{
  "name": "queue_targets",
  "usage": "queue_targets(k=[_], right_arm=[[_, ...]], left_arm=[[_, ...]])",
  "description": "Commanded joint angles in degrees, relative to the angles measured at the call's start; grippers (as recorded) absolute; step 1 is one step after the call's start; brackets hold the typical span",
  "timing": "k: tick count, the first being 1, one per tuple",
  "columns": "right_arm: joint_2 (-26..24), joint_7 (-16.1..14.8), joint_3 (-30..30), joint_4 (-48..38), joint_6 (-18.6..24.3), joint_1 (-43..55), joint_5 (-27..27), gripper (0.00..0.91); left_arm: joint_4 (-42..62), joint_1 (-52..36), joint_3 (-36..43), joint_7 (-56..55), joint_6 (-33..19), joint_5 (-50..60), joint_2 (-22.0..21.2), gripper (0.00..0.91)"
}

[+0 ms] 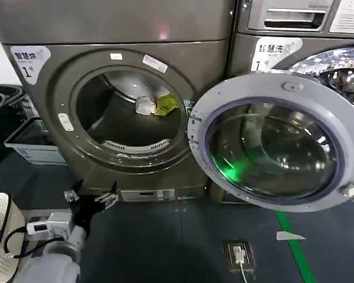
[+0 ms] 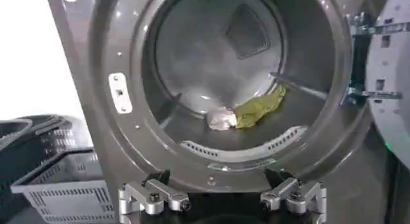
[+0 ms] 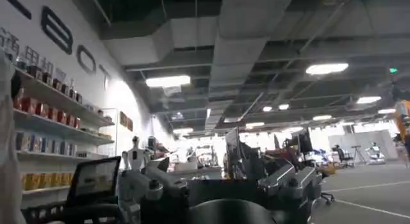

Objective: Grasp the clothes from the dryer.

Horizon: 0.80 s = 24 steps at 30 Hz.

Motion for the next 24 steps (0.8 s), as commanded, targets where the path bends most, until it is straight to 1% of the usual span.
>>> queue_targets(k=[1, 24], right_arm=[[0.05, 0.05, 0.00, 0.08, 0.05, 0.01, 0.06, 0.907], [0.11, 0.09, -0.20, 0.33, 0.08, 0.20, 0.14, 0.907]], left_arm=[[-0.23, 0.08, 0.02, 0.01, 2.81, 0.01, 0.02, 0.907], [-0.14, 0.06, 0.64, 0.07, 2.81, 0.70, 0.04, 0.907]])
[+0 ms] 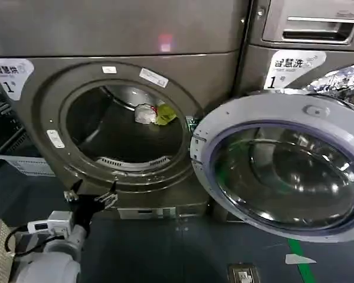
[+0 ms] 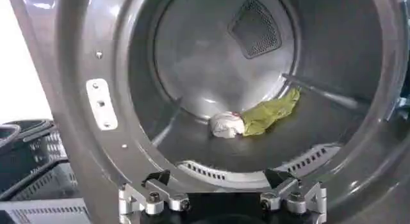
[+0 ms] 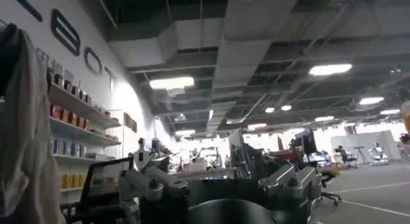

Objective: Grasp the clothes from the dryer.

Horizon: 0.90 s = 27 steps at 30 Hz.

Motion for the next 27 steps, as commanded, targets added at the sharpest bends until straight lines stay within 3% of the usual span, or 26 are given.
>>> queue_targets(k=[1, 27], right_arm=[[0.07, 0.01, -0.07, 0.12, -0.01, 0.04, 0.01, 0.907], [0.62, 0.07, -0.24, 0.02, 0.12, 0.01, -0.14, 0.907]], left_arm=[[0.18, -0.06, -0.01, -0.04, 2.81, 0.27, 0.05, 0.907], [1.31, -0.37, 0.63, -0.63, 2.81, 0.08, -0.14, 0.907]])
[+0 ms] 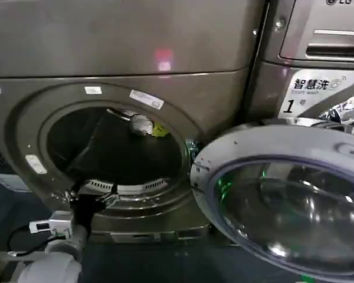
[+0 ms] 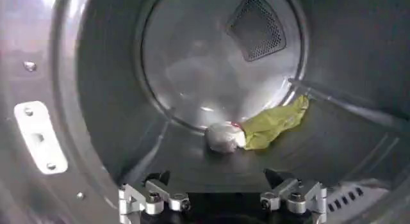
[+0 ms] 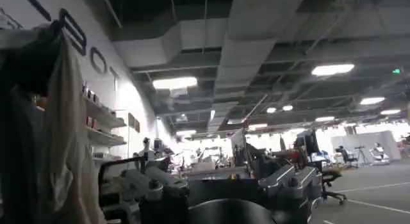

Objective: Grasp the clothes from the dryer.

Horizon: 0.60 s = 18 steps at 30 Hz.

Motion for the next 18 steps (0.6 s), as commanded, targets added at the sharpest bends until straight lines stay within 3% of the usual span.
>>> queue_targets(k=[1, 18], right_arm=[[0.05, 0.04, 0.06, 0.00, 0.00, 0.03, -0.03, 0.907], [0.21, 0.04, 0.03, -0.06, 0.01, 0.07, -0.04, 0.907]], left_arm=[[0.13, -0.05, 0.04, -0.03, 2.81, 0.04, -0.03, 0.907], [0.81, -0.17, 0.05, -0.09, 2.81, 0.21, -0.16, 0.907]])
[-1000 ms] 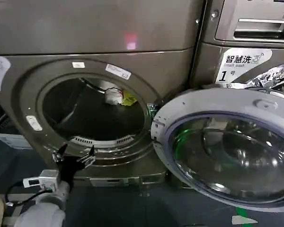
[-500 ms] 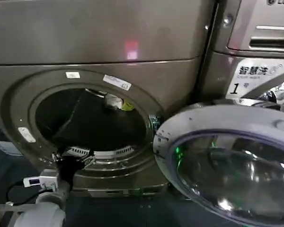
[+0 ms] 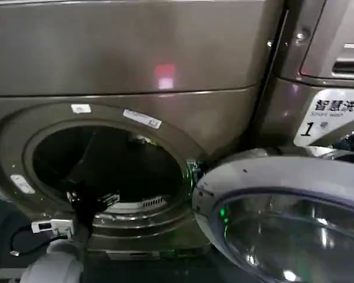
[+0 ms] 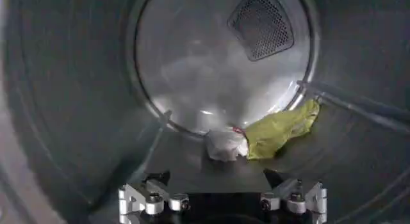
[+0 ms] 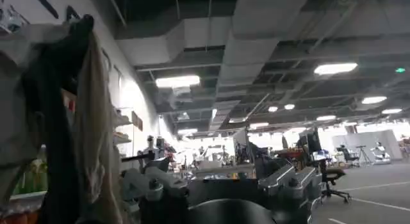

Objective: Grasp the clothes from the dryer.

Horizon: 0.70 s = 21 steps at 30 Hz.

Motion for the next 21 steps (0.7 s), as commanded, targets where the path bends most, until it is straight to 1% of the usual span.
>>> queue_targets(k=[1, 7, 10, 14, 16, 21], right_arm=[[-0.03, 0.01, 0.12, -0.11, 0.04, -0.03, 0.00, 0.907], [0.33, 0.06, 0.05, 0.02, 0.09, -0.30, 0.00, 0.907], [0.55, -0.25, -0.51, 0.02, 0.50, -0.37, -0.96, 0.907], [0.35, -0.35, -0.46, 0.07, 0.65, -0.52, -0.91, 0.907], [0.21, -0.36, -0.49, 0.22, 0.78, -0.57, -0.89, 0.907], [-0.05, -0.32, -0.71, 0.62, 0.82, -0.52, -0.75, 0.907]], left_arm=[[0.01, -0.04, 0.03, -0.21, 2.81, -0.05, -0.04, 0.907], [0.26, -0.21, 0.06, -0.44, 2.81, -0.04, -0.12, 0.907], [0.62, -0.60, -0.03, -0.51, 2.81, -0.18, 0.03, 0.907], [2.90, -2.51, 0.39, -1.44, 2.81, -0.11, -0.02, 0.907], [5.68, -5.07, 0.78, -1.99, 2.81, -0.39, 0.00, 0.907], [13.42, -14.47, 1.00, -3.49, 0.75, -1.16, 0.19, 0.907]])
